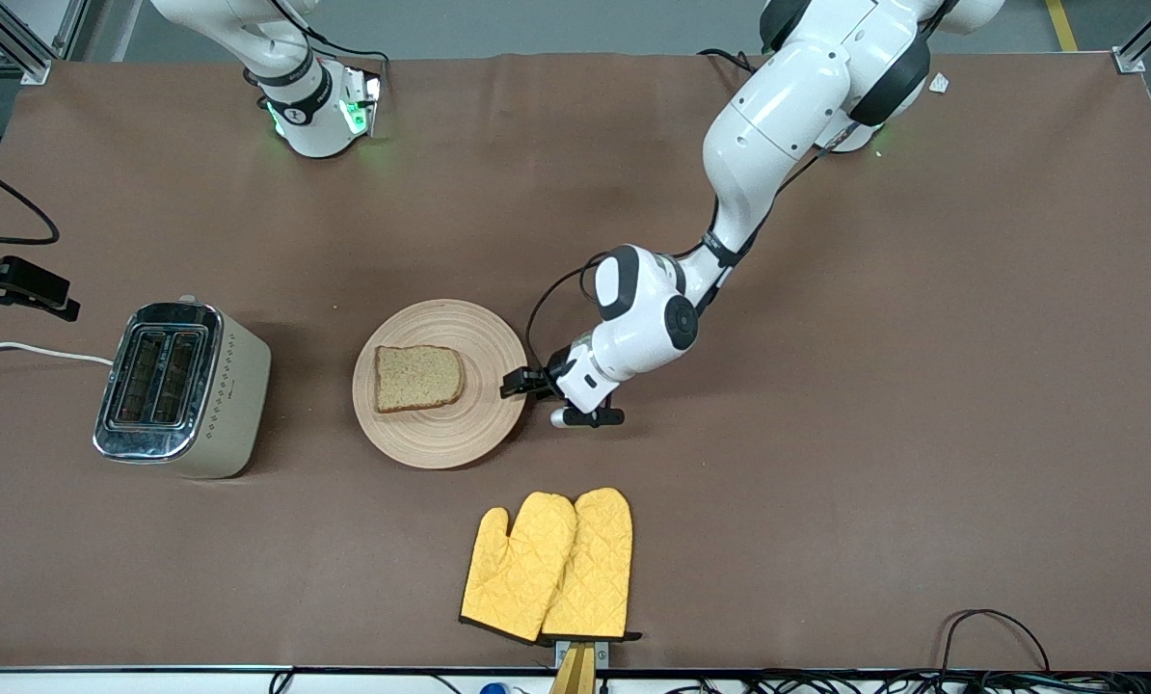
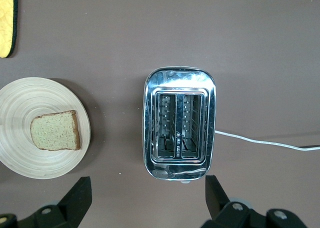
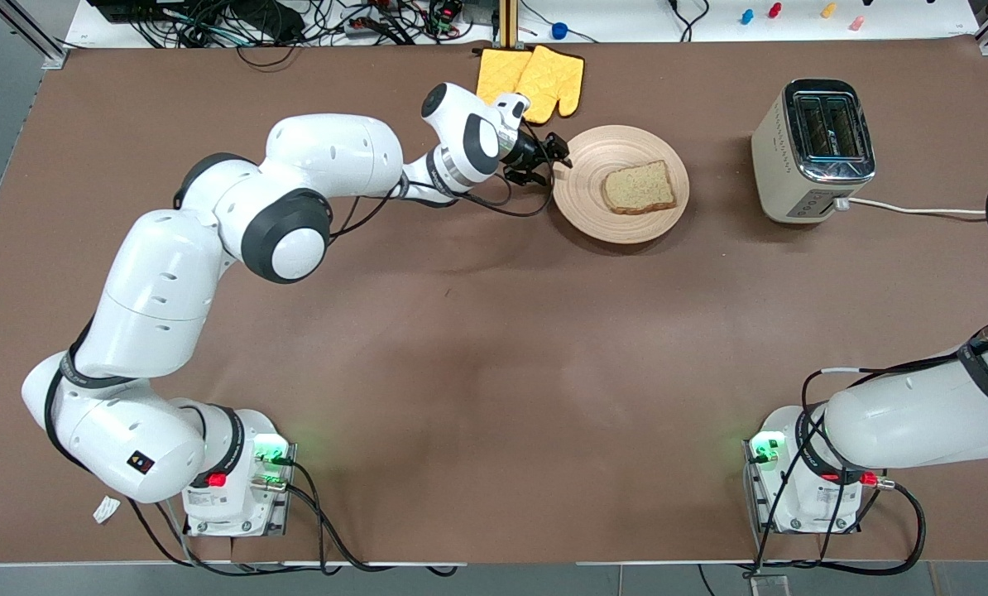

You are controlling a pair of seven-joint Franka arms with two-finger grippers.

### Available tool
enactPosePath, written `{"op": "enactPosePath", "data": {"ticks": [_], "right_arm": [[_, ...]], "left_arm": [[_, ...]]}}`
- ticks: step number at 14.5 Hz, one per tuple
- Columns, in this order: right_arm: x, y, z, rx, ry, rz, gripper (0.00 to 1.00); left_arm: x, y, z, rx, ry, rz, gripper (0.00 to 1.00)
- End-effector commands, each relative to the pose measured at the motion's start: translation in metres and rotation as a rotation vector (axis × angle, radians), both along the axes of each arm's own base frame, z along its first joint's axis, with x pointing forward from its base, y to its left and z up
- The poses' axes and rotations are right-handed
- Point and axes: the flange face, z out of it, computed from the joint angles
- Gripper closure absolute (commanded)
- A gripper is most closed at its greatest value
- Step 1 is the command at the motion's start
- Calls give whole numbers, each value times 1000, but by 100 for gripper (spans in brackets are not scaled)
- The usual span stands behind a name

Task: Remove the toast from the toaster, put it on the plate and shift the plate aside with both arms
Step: 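Grasp the rim of the wooden plate with the left gripper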

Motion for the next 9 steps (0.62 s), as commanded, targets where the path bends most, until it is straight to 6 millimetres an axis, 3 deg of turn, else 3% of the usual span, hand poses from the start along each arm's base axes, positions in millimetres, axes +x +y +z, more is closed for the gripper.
{"op": "enactPosePath", "data": {"ticks": [1,4,7,9], "right_arm": [[-2,6,-2,13,1,-3,0],[-3,8,-1,12,4,2,0],[-4,13,-2,12,11,11,0],[-4,10,-2,12,14,6,0]], "left_arm": [[-8,-12,-12,-13,-44,0,44],[-10,-10,-25,1,-69,-30,68],[-10,-11,-22,-2,-72,-32,98],[-4,-7,-14,-9,-80,-23,100]]}}
